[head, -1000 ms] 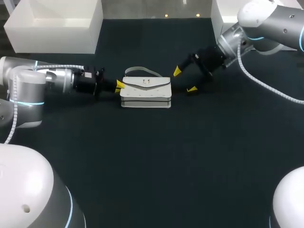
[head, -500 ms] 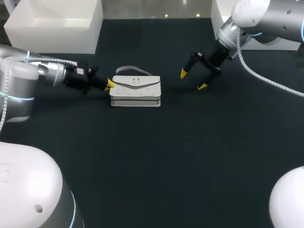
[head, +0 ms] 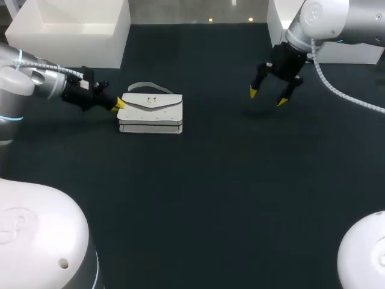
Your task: Pick up the bag, open it, inspect its contents, close it, and place it on the opposite side
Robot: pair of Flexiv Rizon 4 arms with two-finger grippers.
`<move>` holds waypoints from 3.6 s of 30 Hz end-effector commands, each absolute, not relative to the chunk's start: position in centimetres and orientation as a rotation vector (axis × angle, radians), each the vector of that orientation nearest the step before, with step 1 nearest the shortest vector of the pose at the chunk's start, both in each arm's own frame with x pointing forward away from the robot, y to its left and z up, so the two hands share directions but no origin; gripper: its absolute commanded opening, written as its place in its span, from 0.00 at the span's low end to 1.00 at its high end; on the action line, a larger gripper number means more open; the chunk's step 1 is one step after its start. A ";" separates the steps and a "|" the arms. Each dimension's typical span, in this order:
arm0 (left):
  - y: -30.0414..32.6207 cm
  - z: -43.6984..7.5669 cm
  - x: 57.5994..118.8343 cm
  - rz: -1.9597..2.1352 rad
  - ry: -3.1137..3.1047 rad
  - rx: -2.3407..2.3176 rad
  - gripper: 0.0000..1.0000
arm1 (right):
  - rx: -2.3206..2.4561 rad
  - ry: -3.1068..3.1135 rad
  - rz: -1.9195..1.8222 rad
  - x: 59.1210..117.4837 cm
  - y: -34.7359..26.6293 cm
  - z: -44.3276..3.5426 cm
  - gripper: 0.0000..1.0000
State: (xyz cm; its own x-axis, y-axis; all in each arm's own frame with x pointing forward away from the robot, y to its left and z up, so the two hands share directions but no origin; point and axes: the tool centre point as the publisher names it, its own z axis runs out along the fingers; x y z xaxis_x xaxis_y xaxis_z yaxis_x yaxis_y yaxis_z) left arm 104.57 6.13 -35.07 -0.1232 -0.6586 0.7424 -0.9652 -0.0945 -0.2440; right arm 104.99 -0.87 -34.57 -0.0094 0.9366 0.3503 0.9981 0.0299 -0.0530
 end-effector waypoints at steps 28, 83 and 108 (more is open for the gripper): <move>15.2 -35.4 106.7 0.906 -2.091 1.921 0.00 | -2.260 -2.294 -0.085 109.9 -8.5 -33.9 1.00; 32.7 -33.4 110.4 0.988 -2.005 2.079 0.00 | -2.344 -2.224 -0.082 109.6 -11.5 -31.6 1.00; 35.1 -34.7 112.4 1.008 -1.970 2.106 0.30 | -2.344 -2.224 -0.082 109.6 -11.5 -31.6 1.00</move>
